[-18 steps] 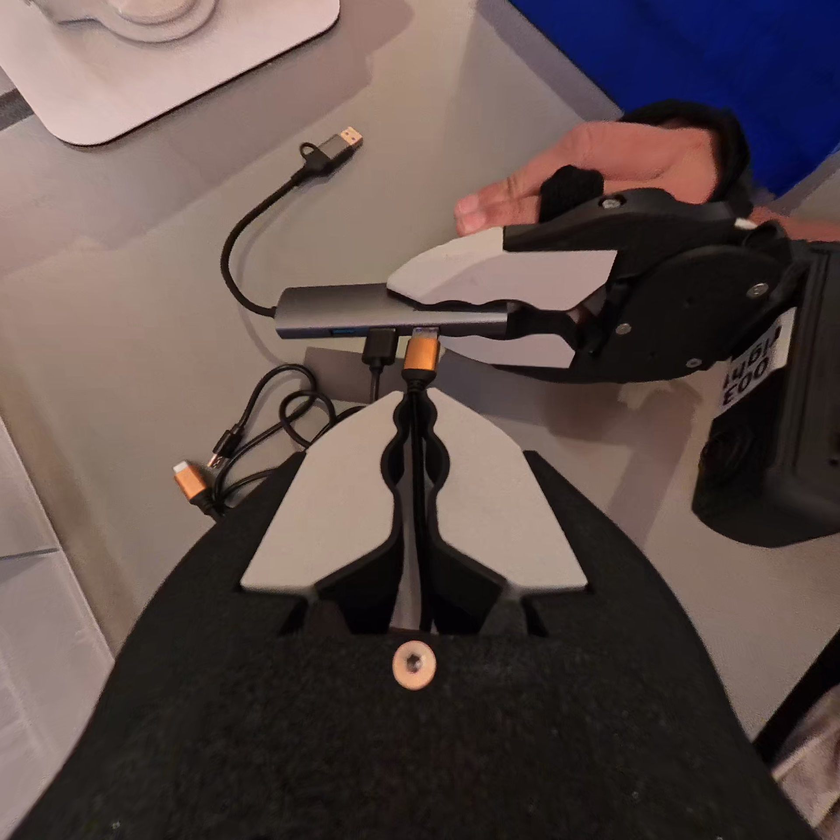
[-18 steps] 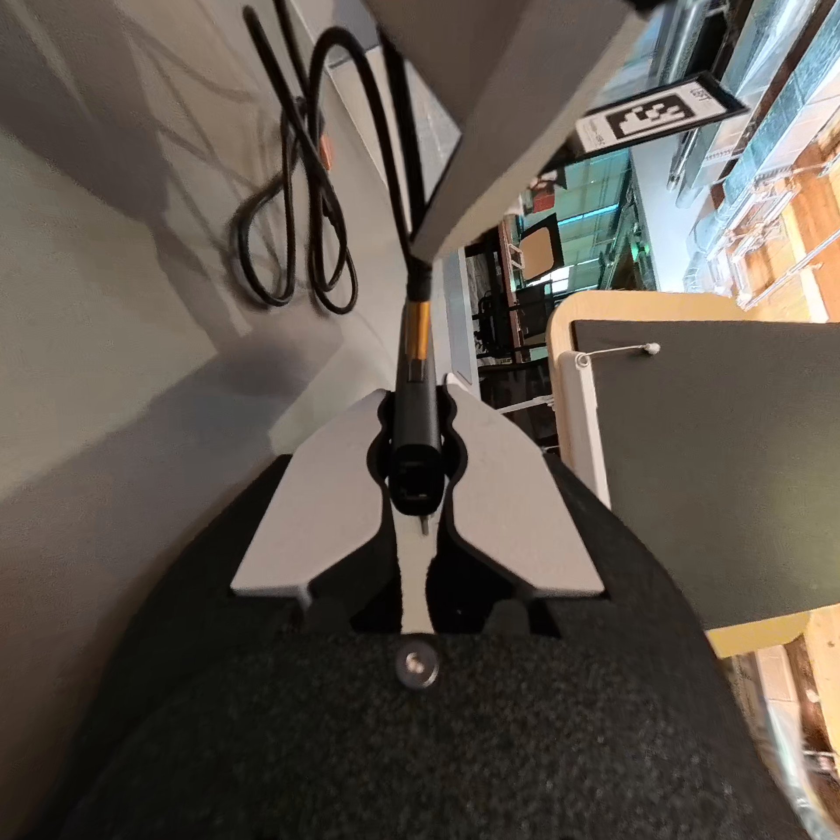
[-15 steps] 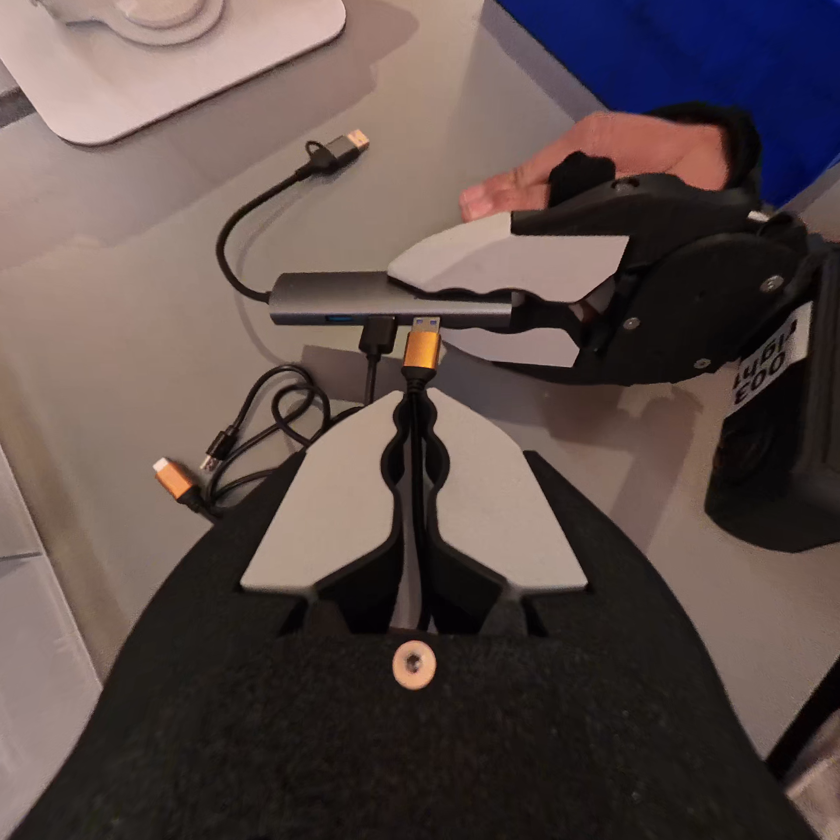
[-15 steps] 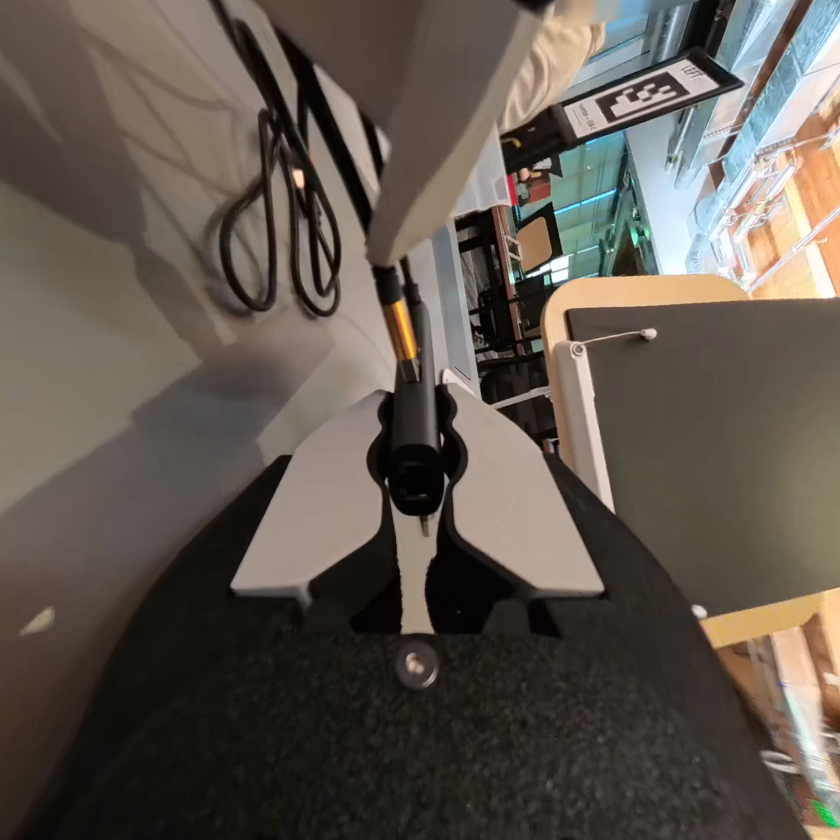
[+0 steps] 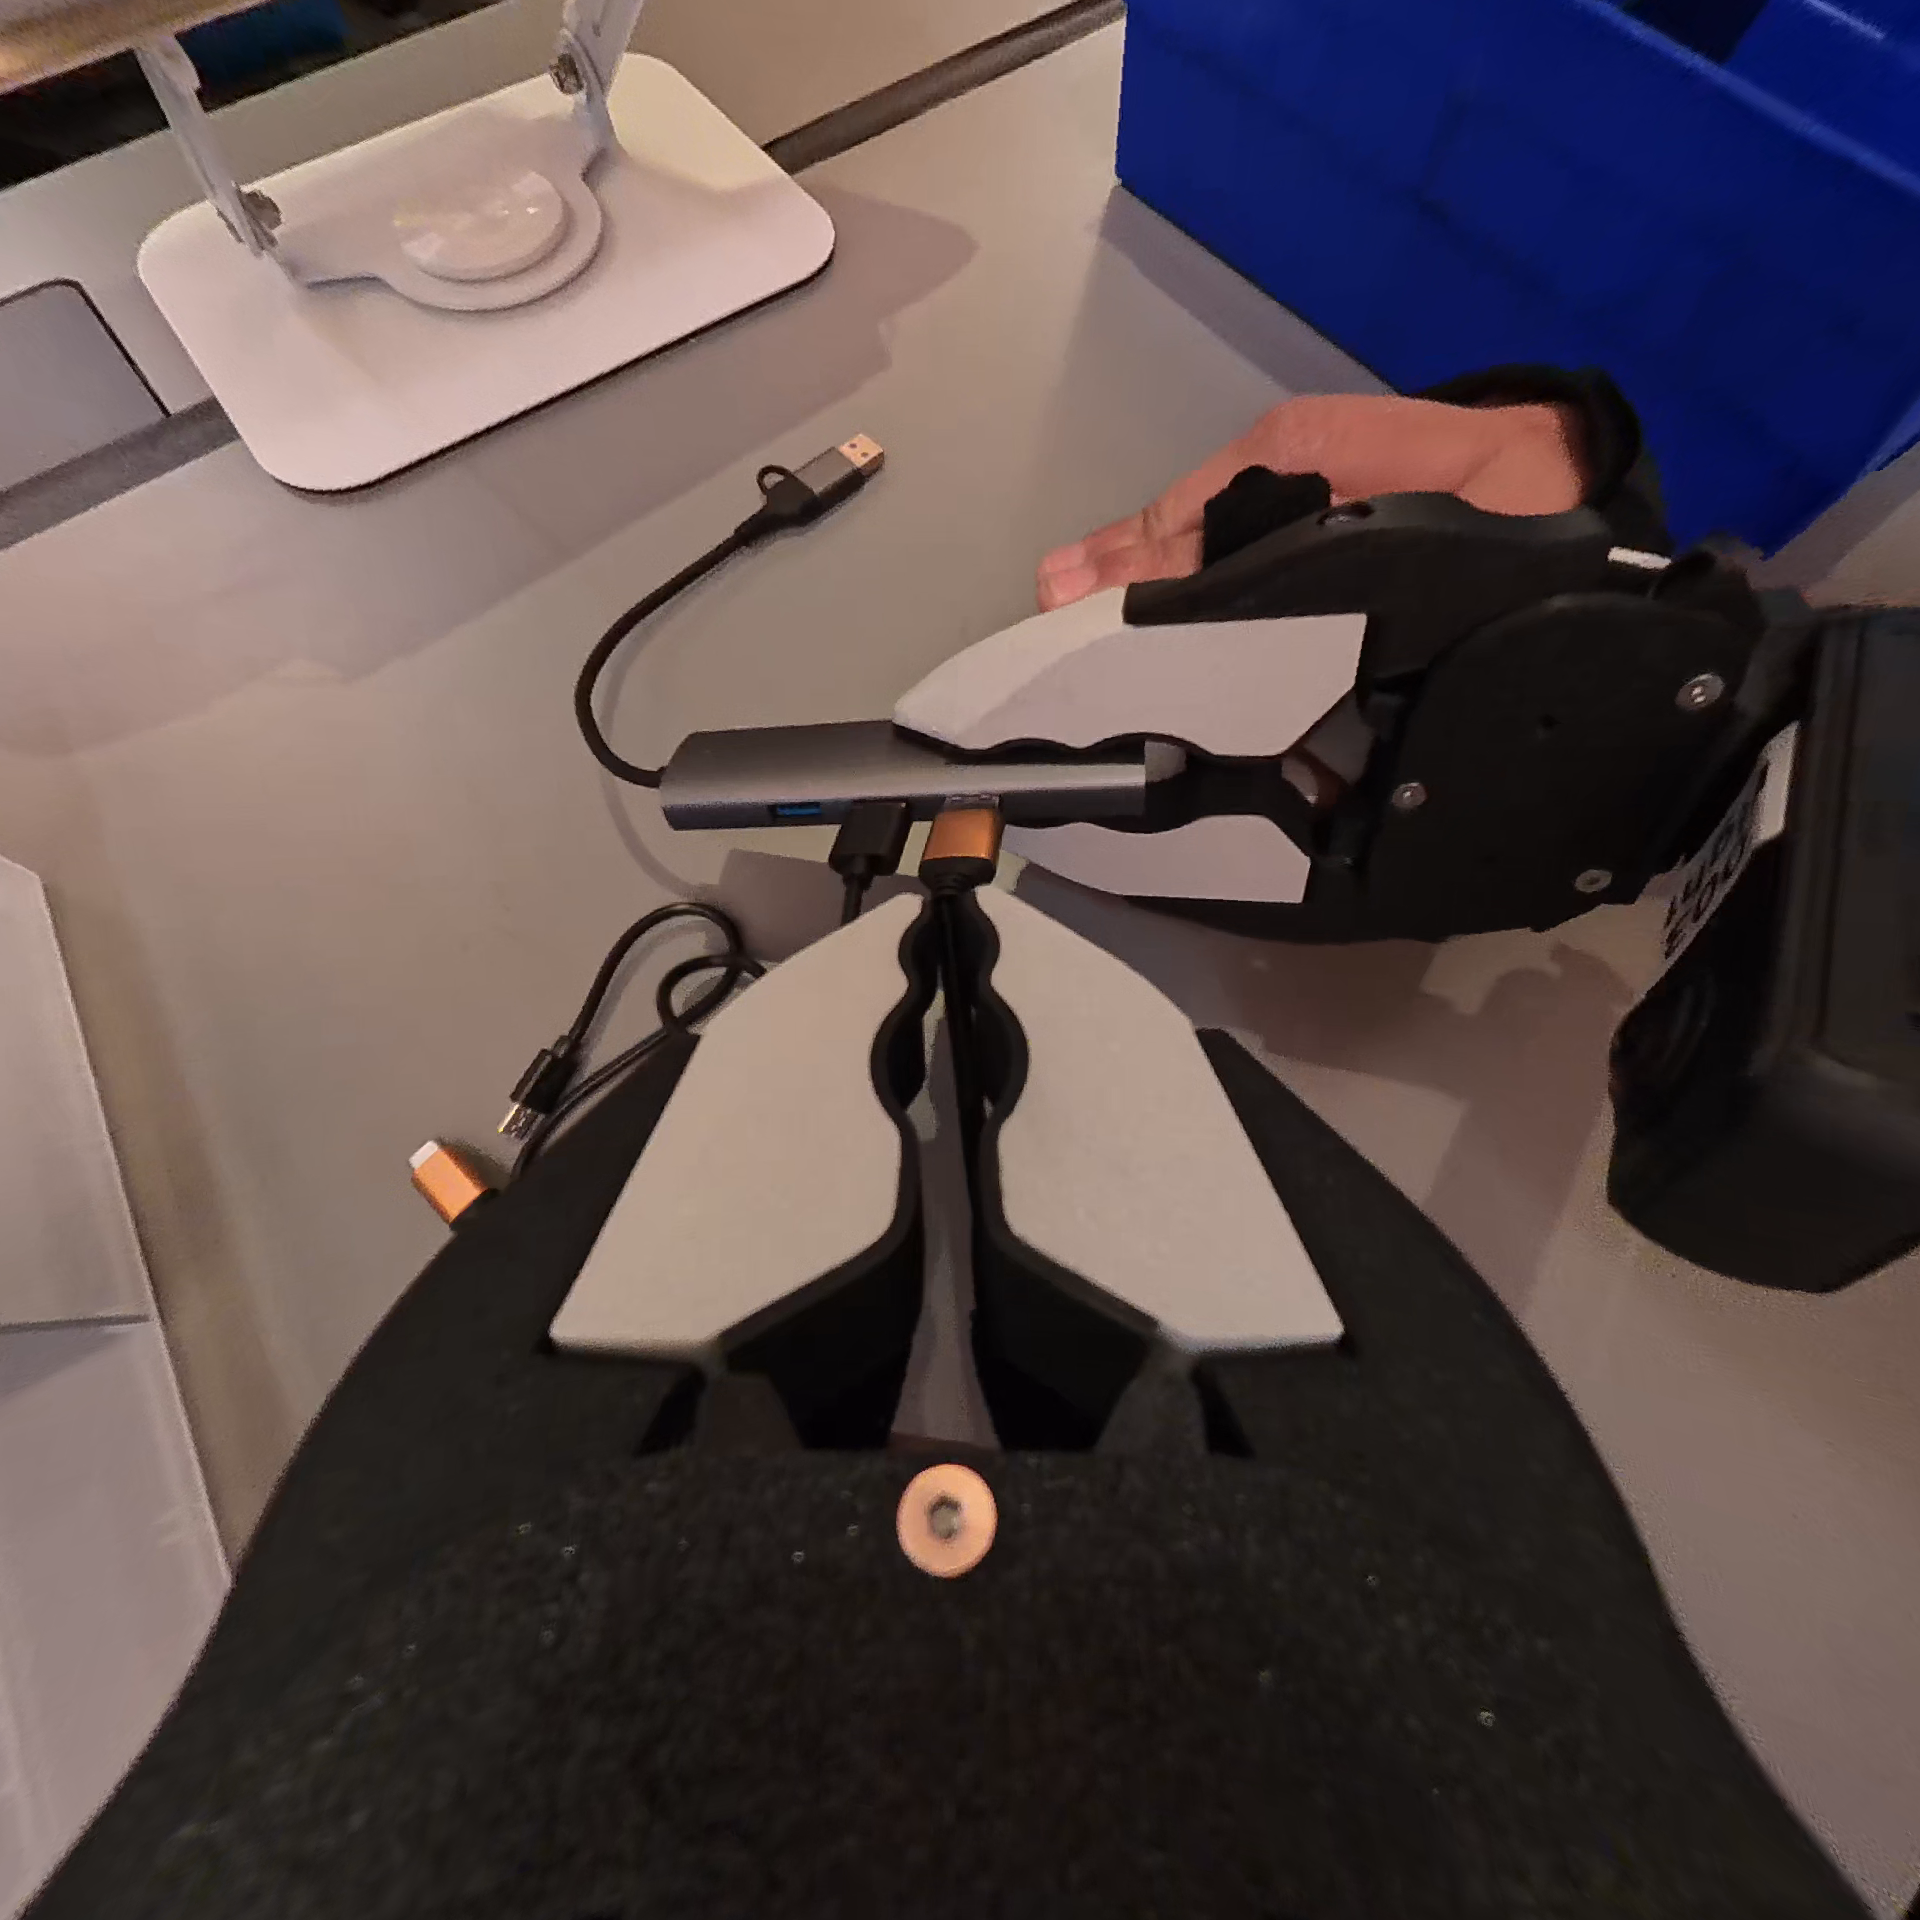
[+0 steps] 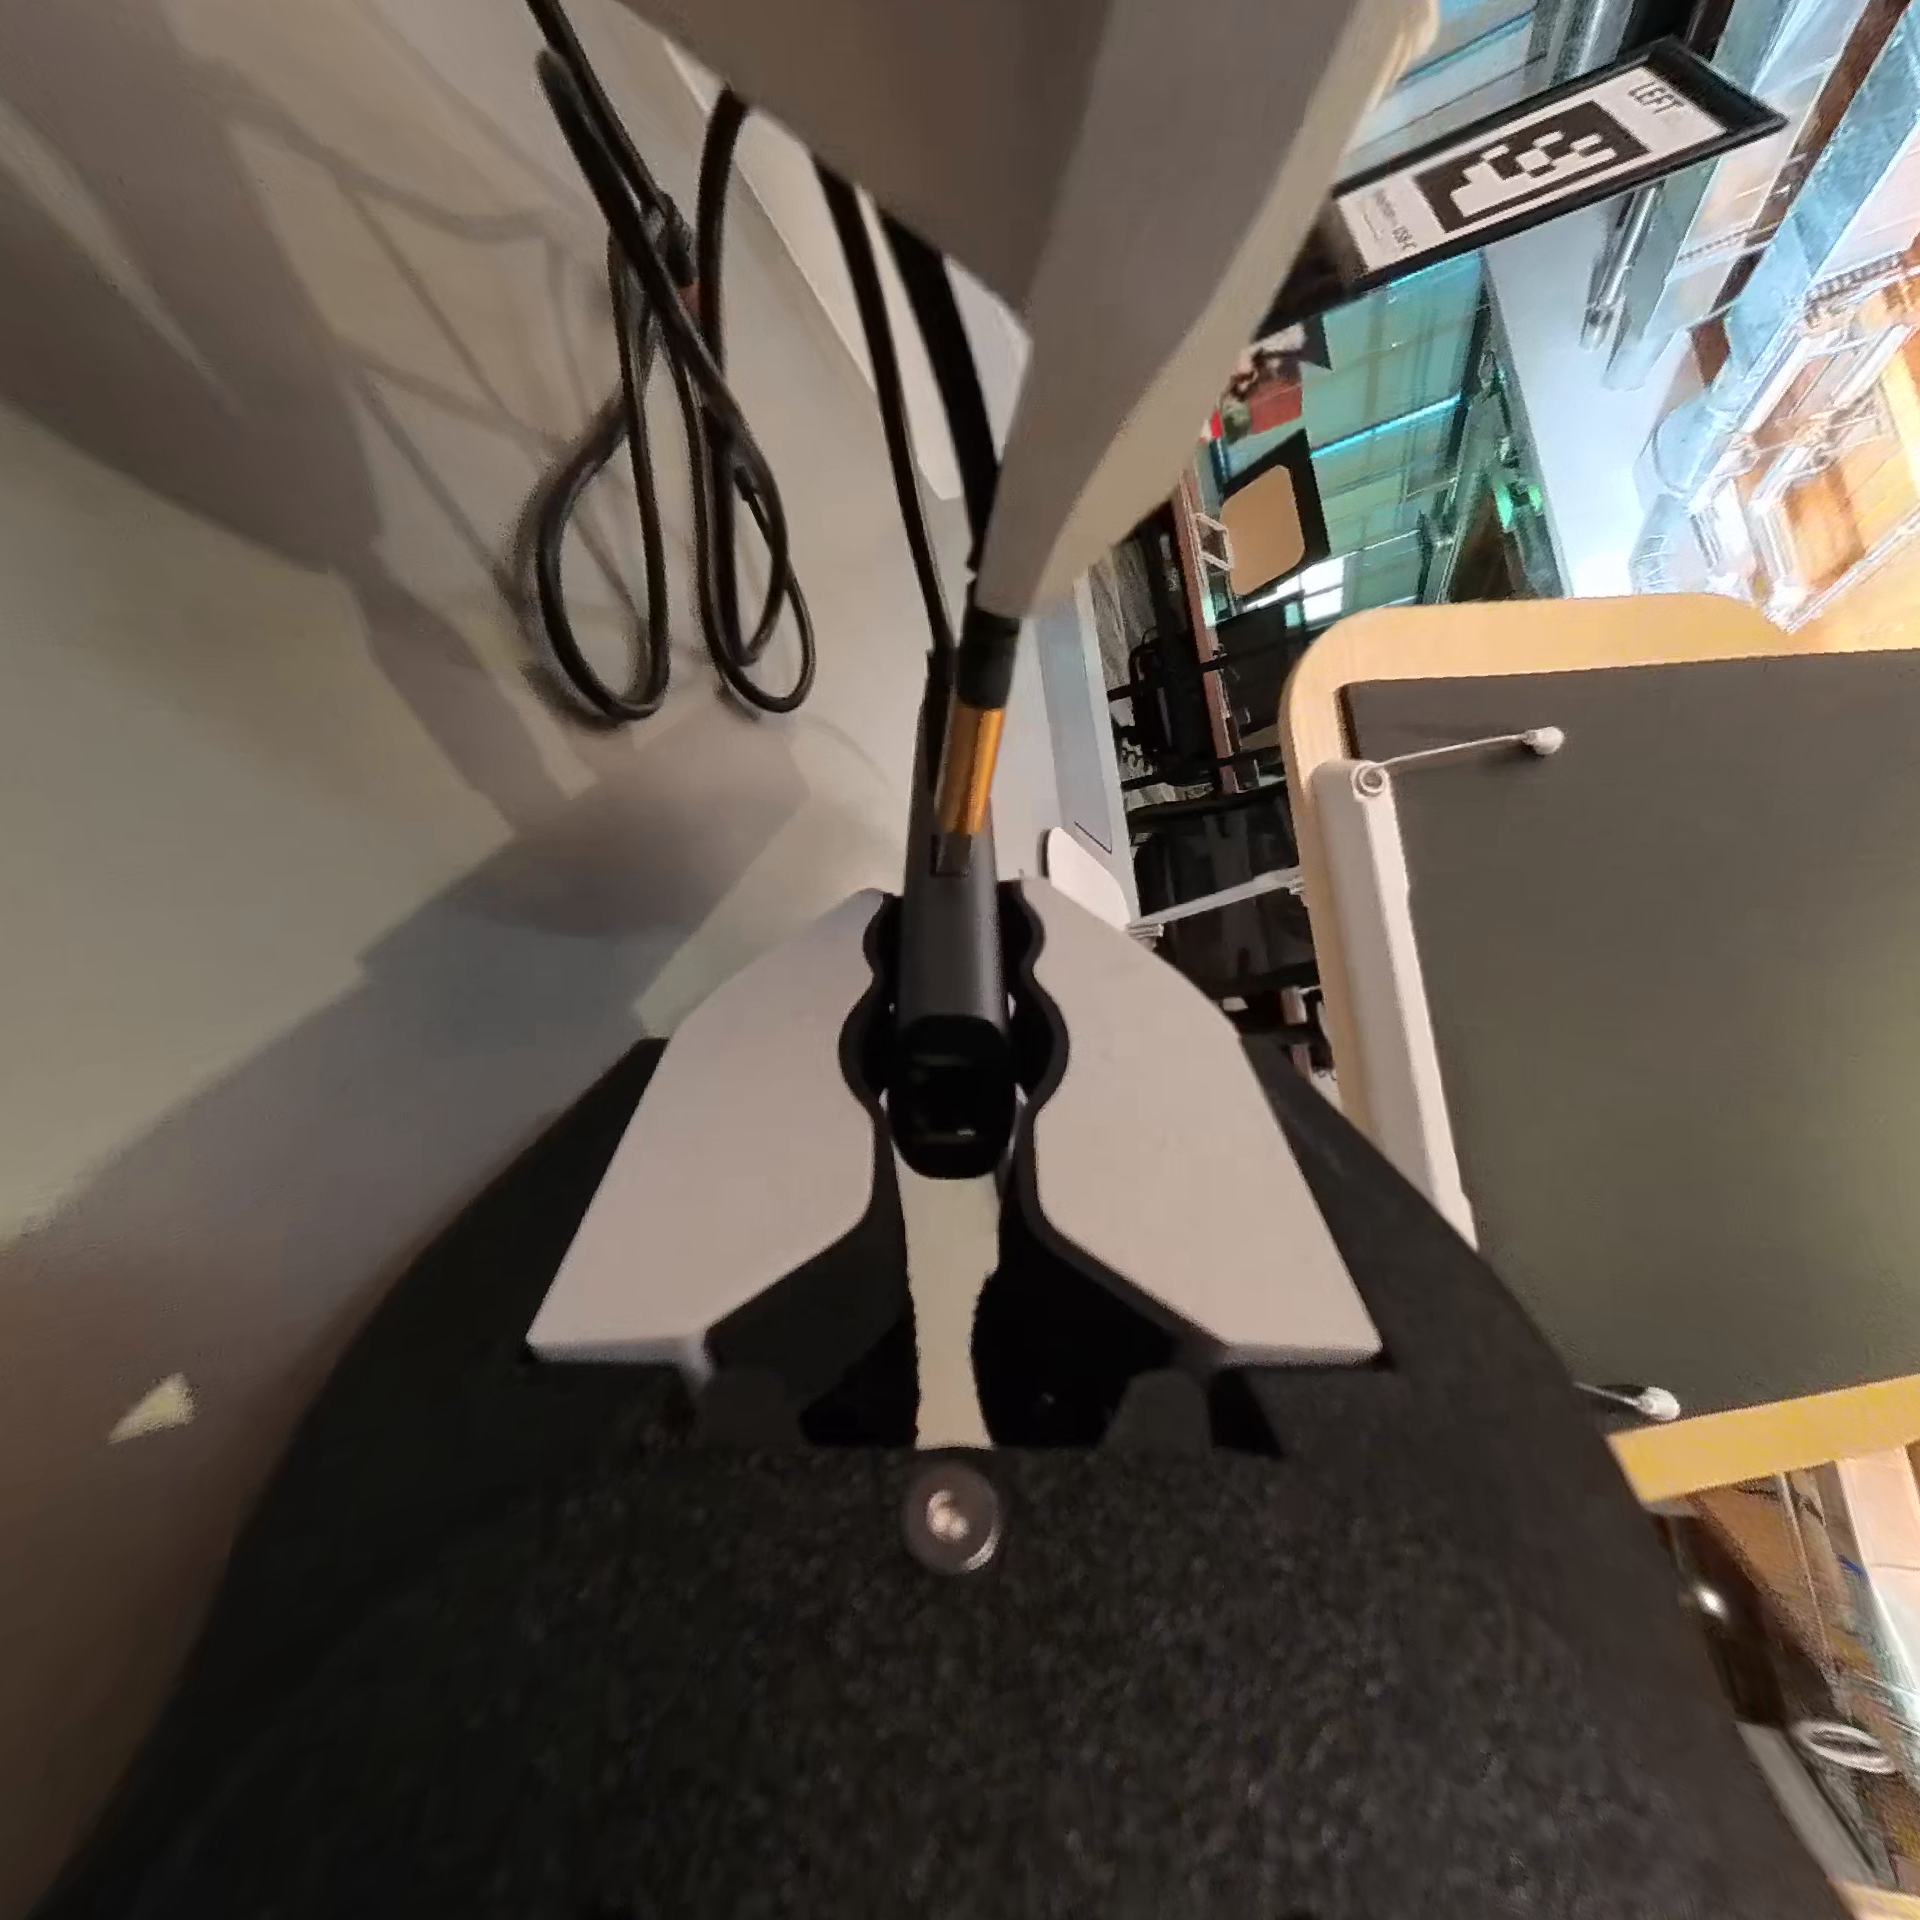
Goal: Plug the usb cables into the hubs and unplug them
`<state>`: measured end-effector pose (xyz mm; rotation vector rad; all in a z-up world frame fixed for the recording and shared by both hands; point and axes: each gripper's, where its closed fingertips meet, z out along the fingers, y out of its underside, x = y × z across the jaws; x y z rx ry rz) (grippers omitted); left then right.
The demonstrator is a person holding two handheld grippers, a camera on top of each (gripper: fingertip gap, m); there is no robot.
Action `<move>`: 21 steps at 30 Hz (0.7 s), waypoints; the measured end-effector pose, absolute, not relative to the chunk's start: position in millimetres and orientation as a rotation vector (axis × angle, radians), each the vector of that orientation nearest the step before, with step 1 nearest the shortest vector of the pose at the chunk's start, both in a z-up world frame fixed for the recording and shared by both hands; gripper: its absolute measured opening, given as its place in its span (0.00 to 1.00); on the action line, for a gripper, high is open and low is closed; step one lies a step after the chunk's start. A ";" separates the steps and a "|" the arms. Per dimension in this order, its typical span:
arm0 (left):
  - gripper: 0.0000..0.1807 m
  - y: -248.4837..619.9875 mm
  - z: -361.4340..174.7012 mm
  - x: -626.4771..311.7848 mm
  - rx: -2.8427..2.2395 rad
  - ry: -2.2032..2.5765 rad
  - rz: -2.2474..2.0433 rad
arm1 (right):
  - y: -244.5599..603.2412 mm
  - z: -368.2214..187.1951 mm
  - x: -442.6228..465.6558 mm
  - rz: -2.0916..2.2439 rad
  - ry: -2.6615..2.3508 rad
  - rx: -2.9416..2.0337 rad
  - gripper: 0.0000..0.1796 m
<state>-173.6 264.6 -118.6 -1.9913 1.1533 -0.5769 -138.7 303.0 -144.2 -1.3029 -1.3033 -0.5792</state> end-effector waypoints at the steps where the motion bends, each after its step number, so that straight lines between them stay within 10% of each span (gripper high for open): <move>1: 0.02 264.5 -119.7 -173.5 -1.986 1.158 -0.570 | 303.5 -144.2 -138.0 -0.577 -1.299 -1.308 0.10; 16: 0.02 267.1 -108.3 -167.1 -1.867 1.066 -0.619 | 304.1 -137.5 -138.2 -0.506 -1.268 -1.312 0.10; 21: 0.31 228.7 -22.3 -190.2 -1.712 0.904 -0.820 | 299.6 -100.9 -113.5 -0.395 -1.162 -1.390 0.10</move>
